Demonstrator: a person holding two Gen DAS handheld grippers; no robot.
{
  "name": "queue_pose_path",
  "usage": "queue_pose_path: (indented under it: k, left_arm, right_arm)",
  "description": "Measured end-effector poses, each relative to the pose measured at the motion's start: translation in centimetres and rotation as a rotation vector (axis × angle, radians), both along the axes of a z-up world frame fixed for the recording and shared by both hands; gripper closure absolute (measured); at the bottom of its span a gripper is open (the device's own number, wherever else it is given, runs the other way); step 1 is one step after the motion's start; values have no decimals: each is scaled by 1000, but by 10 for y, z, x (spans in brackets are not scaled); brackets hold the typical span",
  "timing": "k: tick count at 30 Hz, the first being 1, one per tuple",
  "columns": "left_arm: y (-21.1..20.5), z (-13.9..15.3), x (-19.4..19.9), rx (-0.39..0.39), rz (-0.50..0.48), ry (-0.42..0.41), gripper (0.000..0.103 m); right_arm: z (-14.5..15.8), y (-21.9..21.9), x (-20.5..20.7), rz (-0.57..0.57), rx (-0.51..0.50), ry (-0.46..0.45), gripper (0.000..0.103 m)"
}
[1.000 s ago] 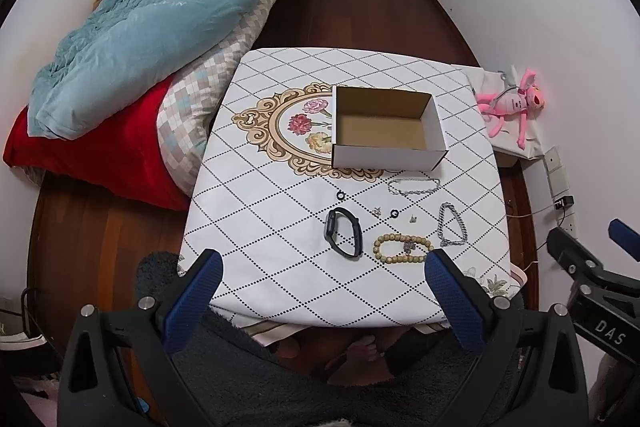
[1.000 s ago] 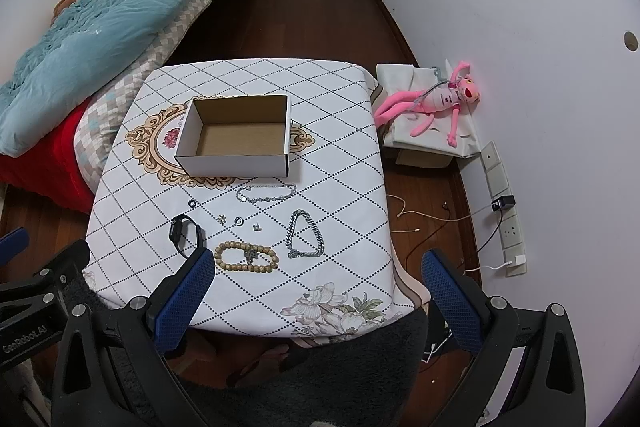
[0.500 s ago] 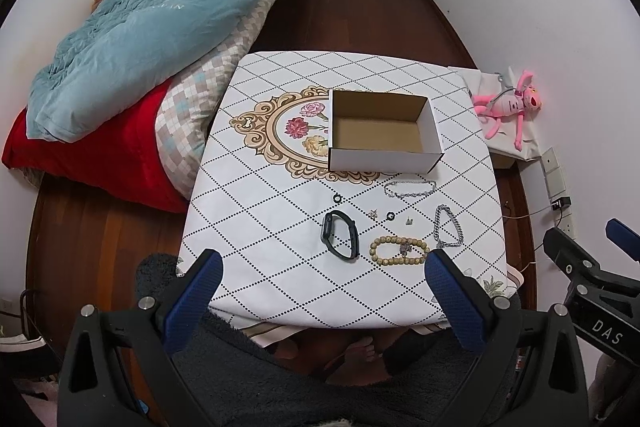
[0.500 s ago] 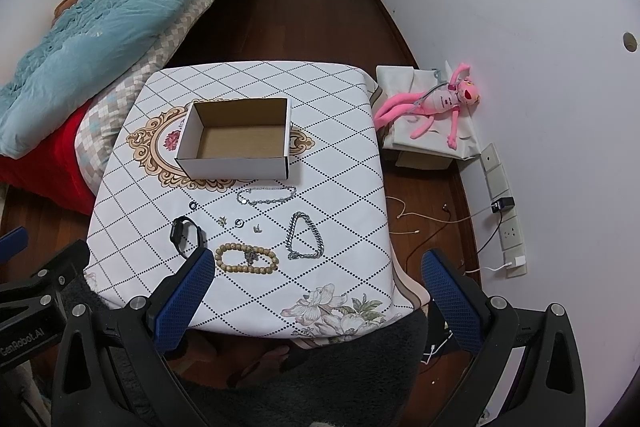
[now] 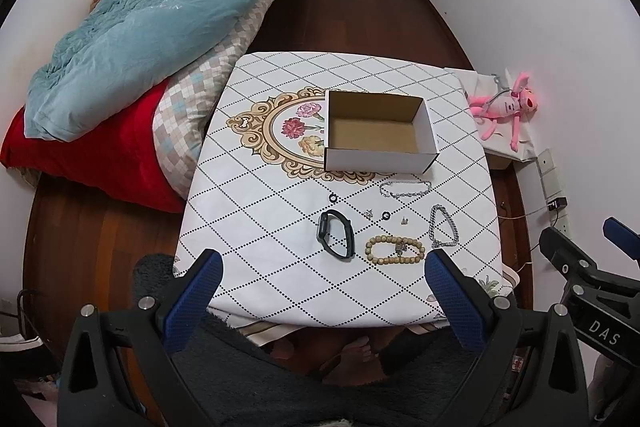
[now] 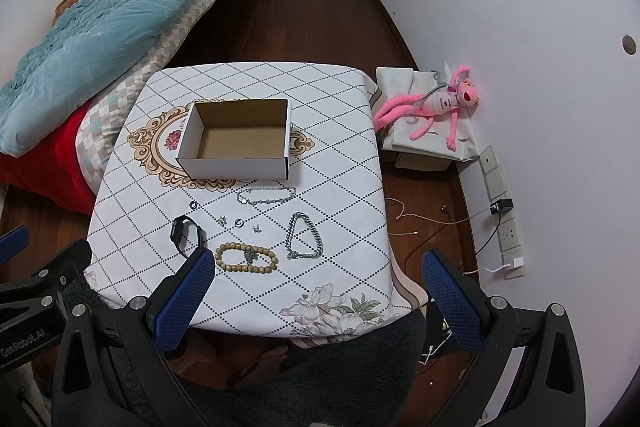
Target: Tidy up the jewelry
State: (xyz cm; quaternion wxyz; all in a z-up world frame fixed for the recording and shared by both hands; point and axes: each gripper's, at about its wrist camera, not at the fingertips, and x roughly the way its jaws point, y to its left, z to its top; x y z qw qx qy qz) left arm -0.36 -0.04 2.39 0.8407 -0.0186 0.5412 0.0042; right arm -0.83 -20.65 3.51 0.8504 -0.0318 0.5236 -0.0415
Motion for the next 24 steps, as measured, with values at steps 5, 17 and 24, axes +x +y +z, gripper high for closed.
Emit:
queue_pose_path:
  k: [5, 17, 24]
  left_arm:
    - [1, -1, -1, -9, 0, -2, 0]
    - [16, -71, 44, 67, 59, -12, 0]
    - [28, -145, 70, 75, 60, 119, 0]
  right_arm:
    - [-1, 1, 0, -1, 0, -2, 0]
    - [-50, -20, 31, -88, 29, 45, 0]
    - [-147, -27, 59, -102, 102, 195, 16]
